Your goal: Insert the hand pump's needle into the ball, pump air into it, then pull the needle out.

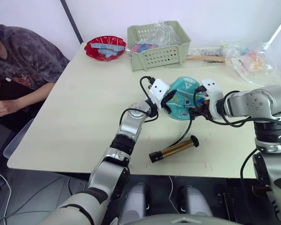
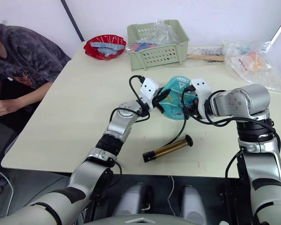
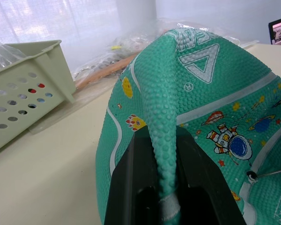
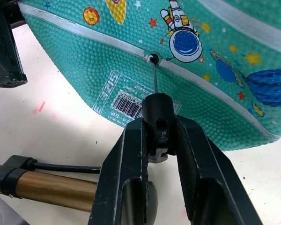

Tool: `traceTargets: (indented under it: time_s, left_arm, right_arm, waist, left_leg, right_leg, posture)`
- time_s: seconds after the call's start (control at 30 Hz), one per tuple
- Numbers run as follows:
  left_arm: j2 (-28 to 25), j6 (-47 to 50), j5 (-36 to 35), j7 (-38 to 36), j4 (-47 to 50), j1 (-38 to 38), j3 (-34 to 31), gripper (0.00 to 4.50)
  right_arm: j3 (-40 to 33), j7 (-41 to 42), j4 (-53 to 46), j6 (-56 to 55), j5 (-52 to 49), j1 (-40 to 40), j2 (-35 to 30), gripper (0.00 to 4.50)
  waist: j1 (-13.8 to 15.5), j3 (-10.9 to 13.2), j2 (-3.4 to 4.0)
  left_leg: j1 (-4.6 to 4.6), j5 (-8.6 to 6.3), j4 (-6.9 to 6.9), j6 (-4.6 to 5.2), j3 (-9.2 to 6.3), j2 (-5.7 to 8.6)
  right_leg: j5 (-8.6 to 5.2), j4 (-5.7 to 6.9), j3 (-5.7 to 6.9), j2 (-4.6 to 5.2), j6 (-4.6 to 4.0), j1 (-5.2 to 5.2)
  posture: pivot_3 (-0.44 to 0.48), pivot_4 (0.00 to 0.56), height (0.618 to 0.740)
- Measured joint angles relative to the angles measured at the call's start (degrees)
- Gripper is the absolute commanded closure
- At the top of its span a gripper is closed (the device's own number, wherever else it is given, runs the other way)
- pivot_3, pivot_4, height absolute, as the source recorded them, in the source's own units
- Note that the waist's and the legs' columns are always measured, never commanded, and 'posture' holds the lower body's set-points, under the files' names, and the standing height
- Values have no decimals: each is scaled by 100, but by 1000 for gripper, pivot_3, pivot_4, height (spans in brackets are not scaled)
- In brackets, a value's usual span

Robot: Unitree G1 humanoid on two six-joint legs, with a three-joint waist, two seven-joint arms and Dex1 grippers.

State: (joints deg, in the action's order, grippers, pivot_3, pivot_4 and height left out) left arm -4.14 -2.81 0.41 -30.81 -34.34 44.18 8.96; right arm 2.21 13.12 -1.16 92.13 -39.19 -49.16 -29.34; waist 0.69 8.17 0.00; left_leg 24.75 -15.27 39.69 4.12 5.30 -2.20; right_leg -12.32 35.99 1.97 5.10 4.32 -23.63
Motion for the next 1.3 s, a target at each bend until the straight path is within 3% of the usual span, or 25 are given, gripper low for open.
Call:
traceTargets:
  time_s: [1.3]
  left_arm:
    - [-12, -149, 11, 3, -117, -6, -18, 4465]
  right_arm:
    - [-52, 585, -257, -1, 591, 3, 135, 4177]
  waist:
    - [2, 0, 0]
  left_leg:
    - [-1, -1, -6, 1, -1, -1]
  right_leg:
    - [0, -3, 1, -1, -1, -1]
  posture:
    - [0, 150, 740]
